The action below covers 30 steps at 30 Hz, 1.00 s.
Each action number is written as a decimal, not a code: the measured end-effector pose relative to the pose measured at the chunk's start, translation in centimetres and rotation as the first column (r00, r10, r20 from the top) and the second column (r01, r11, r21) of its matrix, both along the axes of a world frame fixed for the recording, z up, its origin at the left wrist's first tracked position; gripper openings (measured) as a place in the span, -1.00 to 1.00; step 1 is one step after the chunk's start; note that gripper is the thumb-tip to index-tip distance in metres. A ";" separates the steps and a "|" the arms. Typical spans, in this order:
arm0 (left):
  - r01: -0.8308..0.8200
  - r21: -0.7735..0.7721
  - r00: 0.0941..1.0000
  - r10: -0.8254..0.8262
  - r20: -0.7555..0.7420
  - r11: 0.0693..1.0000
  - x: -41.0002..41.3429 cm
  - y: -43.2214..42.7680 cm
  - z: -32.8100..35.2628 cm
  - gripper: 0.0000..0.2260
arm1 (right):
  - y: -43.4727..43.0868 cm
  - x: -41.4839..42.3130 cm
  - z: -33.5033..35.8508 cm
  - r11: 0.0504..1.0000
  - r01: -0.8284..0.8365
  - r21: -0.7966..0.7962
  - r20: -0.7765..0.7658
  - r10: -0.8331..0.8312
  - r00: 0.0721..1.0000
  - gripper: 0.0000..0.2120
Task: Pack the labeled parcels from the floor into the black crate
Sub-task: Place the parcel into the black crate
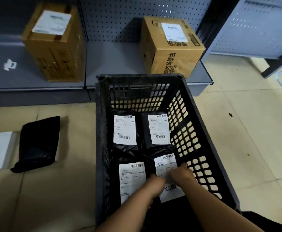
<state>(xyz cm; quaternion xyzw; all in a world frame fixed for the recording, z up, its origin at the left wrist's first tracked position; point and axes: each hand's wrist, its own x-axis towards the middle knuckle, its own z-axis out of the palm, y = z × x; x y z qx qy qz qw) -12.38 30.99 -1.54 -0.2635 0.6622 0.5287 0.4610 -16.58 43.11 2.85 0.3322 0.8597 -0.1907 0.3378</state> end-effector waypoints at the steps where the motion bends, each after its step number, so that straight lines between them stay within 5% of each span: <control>1: -0.025 0.009 0.999 0.025 -0.043 1.000 -0.1 -0.2 -1.7 -0.16 | -0.5 0.0 0.8 0.999 -0.042 0.013 -0.002 0.042 0.999 -0.28; 4: -0.073 0.083 0.994 0.080 -0.078 0.994 -0.6 -1.7 -0.2 -0.13 | -2.2 -0.3 2.6 0.952 -0.296 0.081 -0.043 0.300 0.953 -0.13; 9: -0.010 0.113 0.993 0.024 -0.120 0.994 0.5 -4.5 7.3 -0.28 | -4.4 -1.5 3.0 0.723 -0.658 0.211 -0.097 0.685 0.722 -0.23; 16: 0.056 0.114 0.991 -0.042 -0.124 0.992 0.4 -4.5 7.6 -0.36 | -3.9 -1.1 -0.5 0.768 -0.616 0.176 0.057 0.617 0.785 -0.31; 24: 0.397 -0.068 0.915 -0.401 -0.046 0.915 0.8 -2.5 6.1 -0.49 | -4.7 -1.4 -3.6 0.747 -0.645 0.157 0.151 0.628 0.764 -0.16; 30: 0.327 -0.044 0.940 -0.330 -0.086 0.944 0.2 -3.4 8.1 -0.58 | -4.1 -1.9 -4.8 0.758 -0.636 0.145 0.144 0.619 0.772 -0.13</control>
